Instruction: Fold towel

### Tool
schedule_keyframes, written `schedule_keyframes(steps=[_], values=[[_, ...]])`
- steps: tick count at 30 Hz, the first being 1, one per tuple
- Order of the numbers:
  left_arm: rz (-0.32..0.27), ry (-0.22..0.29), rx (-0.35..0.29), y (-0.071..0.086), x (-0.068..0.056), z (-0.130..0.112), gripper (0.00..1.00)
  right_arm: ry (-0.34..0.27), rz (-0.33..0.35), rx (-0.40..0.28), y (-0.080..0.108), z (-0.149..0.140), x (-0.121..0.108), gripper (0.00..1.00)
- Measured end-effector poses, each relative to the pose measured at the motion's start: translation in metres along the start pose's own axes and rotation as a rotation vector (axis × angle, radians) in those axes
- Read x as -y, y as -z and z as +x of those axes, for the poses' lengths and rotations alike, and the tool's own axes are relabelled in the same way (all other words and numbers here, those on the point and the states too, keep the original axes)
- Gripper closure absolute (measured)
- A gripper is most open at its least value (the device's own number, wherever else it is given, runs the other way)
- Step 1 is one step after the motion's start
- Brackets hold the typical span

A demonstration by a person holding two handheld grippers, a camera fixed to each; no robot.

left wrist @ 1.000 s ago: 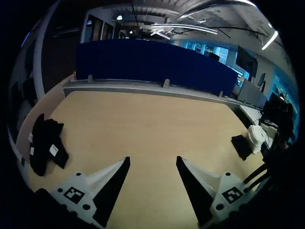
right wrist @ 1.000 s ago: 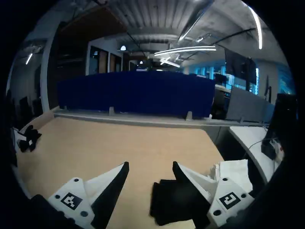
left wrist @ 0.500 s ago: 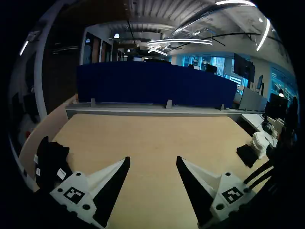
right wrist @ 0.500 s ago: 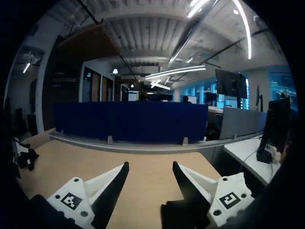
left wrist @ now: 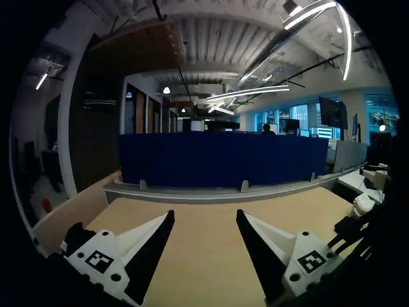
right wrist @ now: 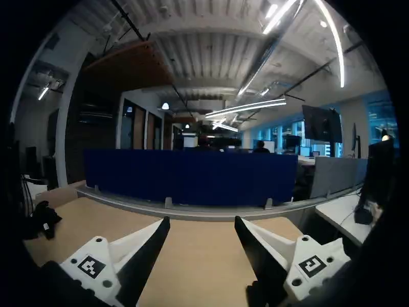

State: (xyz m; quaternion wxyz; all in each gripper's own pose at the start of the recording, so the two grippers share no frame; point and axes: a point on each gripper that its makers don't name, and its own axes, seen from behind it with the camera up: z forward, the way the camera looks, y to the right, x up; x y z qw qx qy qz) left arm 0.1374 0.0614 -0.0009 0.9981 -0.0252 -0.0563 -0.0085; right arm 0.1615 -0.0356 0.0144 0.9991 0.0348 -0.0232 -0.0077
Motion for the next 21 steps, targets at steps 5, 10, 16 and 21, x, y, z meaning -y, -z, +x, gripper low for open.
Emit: schedule_keyframes(steps=[5,10,16,21], values=[[0.006,0.018,-0.025,0.001,0.000,0.004,0.11,0.005,-0.010,-0.003,-0.001,0.004,0.004,0.00],[0.008,0.027,-0.038,0.001,0.000,0.002,0.11,0.012,-0.023,0.004,0.000,0.002,0.003,0.00],[0.011,0.047,-0.043,-0.001,0.003,-0.007,0.11,0.011,-0.032,0.009,0.002,0.001,0.004,0.00],[0.024,0.018,-0.054,-0.002,0.004,-0.021,0.11,0.007,-0.023,0.010,0.003,-0.004,0.011,0.00]])
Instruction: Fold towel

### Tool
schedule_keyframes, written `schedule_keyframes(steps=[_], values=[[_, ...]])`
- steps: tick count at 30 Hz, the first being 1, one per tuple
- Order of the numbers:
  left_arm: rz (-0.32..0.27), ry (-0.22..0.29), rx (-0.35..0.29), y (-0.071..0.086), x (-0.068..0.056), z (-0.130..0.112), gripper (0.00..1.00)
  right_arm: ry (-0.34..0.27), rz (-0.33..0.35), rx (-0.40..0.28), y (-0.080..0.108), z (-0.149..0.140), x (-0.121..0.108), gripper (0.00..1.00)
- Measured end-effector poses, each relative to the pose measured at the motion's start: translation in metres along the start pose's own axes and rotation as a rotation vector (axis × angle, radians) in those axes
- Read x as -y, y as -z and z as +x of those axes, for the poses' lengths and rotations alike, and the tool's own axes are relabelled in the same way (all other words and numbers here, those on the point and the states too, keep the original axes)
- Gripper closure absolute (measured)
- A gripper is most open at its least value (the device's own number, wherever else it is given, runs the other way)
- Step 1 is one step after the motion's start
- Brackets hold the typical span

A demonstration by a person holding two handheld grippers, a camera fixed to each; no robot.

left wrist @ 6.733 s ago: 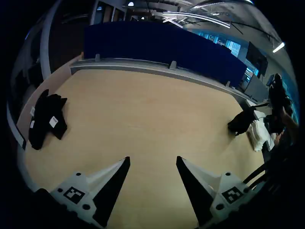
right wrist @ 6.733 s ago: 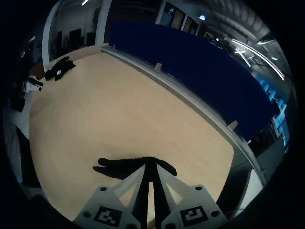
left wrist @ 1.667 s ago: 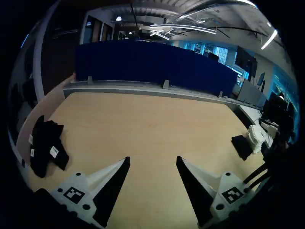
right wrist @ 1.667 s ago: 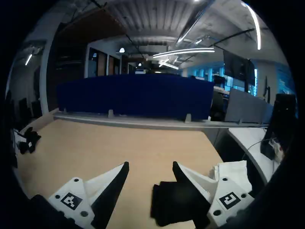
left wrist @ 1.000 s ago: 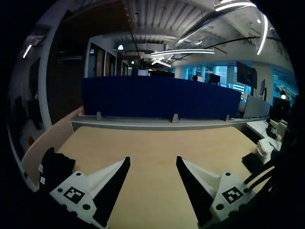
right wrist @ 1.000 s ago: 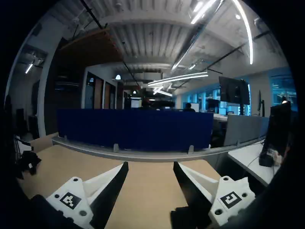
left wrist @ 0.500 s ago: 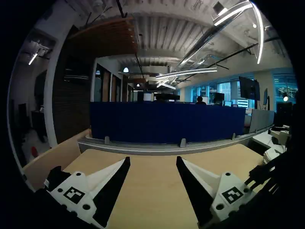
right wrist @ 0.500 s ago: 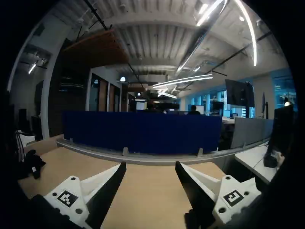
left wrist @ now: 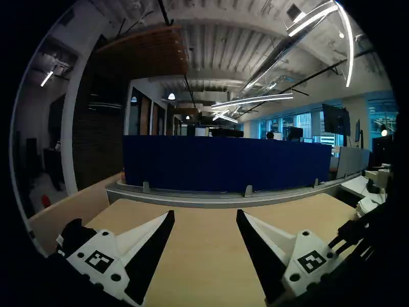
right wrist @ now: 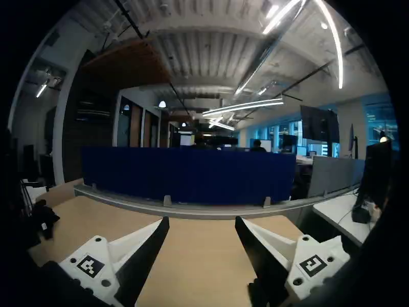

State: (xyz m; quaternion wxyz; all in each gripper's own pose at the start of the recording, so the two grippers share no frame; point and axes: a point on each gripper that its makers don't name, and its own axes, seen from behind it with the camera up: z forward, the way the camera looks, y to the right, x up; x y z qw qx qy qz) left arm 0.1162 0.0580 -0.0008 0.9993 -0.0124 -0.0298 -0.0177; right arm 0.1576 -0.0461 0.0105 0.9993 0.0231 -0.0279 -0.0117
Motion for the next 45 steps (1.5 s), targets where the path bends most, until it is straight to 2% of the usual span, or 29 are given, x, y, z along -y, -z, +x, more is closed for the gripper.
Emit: schedule_keyframes(steps=[7,14,17,23,29,35,45], values=[[0.021,-0.030,-0.012,0.000,0.000,-0.028,0.11,-0.005,0.013,-0.010,0.003,-0.001,0.012,0.00],[0.034,-0.050,-0.025,0.000,-0.006,-0.053,0.11,-0.031,0.015,0.010,0.003,-0.013,0.021,0.00],[0.041,-0.058,-0.020,-0.001,-0.004,-0.067,0.11,-0.042,0.021,0.010,0.001,-0.016,0.024,0.00],[0.049,-0.057,-0.037,0.000,0.008,-0.087,0.11,-0.047,0.024,0.005,-0.003,-0.021,0.028,0.00],[0.049,-0.033,-0.051,0.002,0.019,-0.107,0.11,-0.024,0.024,0.003,-0.004,-0.029,0.037,0.00],[0.062,-0.040,-0.055,0.002,0.033,-0.128,0.11,0.000,0.043,0.005,-0.009,-0.044,0.049,0.00],[0.063,-0.003,-0.071,0.002,0.049,-0.147,0.11,0.028,0.067,0.004,-0.018,-0.049,0.065,0.00]])
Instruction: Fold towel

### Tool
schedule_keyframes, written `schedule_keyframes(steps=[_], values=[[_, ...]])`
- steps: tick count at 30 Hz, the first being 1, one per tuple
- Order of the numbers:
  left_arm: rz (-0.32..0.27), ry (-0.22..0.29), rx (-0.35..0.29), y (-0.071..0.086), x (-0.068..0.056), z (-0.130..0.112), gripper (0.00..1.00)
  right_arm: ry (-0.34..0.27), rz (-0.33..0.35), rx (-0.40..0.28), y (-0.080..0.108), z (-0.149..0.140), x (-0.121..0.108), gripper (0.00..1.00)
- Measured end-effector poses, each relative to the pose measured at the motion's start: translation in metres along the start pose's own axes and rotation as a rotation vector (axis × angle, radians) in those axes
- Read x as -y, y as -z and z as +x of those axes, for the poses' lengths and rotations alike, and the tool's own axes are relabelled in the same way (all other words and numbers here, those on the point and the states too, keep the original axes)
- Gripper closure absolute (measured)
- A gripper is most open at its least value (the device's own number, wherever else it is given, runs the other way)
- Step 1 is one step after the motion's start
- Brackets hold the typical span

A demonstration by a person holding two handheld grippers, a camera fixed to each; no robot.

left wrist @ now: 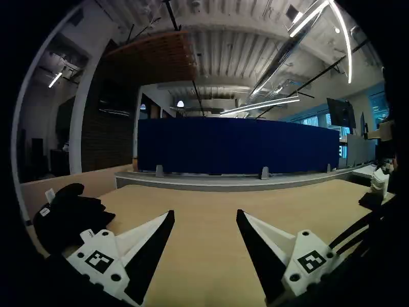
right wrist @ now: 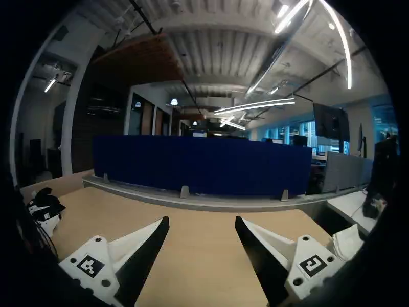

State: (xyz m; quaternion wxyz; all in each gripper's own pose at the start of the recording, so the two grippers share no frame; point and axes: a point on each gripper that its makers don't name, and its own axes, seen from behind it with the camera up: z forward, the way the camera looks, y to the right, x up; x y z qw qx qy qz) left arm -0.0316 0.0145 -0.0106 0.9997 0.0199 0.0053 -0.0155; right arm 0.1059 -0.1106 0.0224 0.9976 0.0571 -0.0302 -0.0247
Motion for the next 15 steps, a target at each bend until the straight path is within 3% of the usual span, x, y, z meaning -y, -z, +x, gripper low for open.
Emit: schedule_keyframes(steps=[8,15], values=[[-0.001,0.016,-0.004,0.0015,0.0019,-0.0078,0.11,0.004,0.001,-0.001,0.0016,-0.0008,0.0020,0.00],[-0.009,-0.021,-0.003,0.0033,-0.0042,-0.0109,0.11,-0.004,0.000,-0.002,0.0014,-0.0024,-0.0013,0.00]])
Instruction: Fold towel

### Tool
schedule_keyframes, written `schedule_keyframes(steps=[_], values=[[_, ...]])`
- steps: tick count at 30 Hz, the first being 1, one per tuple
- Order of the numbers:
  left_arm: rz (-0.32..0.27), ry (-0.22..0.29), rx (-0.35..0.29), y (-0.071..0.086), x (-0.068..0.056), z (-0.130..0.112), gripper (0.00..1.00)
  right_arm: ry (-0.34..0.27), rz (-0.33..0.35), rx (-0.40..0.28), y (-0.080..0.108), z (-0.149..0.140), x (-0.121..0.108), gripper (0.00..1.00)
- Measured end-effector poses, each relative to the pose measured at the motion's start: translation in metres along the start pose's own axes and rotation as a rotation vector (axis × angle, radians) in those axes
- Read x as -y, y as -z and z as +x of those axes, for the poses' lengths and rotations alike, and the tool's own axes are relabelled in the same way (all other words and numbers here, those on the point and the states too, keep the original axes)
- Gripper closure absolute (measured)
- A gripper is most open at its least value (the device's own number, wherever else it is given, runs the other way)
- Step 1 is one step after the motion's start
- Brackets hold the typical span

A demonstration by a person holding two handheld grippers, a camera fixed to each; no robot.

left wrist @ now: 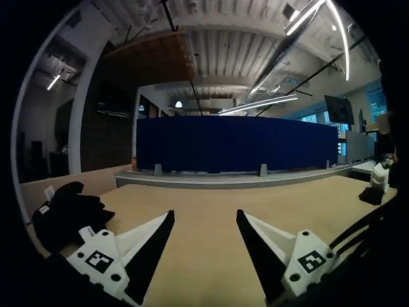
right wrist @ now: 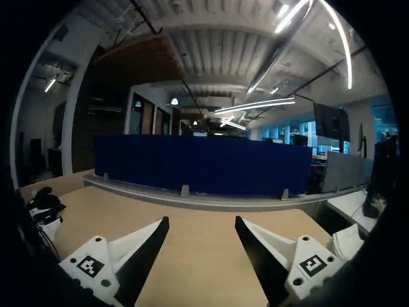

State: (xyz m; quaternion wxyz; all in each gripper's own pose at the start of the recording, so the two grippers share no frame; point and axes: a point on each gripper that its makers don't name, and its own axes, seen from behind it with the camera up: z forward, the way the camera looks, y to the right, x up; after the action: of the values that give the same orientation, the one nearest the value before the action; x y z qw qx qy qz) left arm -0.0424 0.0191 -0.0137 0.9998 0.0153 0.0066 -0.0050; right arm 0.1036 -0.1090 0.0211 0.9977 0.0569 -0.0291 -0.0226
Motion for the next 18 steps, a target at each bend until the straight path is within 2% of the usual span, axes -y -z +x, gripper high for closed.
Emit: schedule_keyframes(steps=[11,18], values=[[0.002,-0.011,-0.002,-0.002,-0.002,0.000,0.11,0.005,0.008,-0.009,-0.003,-0.001,0.000,0.00],[0.003,-0.010,-0.002,-0.002,-0.003,-0.002,0.10,-0.004,-0.029,-0.031,-0.006,0.008,-0.019,0.00]])
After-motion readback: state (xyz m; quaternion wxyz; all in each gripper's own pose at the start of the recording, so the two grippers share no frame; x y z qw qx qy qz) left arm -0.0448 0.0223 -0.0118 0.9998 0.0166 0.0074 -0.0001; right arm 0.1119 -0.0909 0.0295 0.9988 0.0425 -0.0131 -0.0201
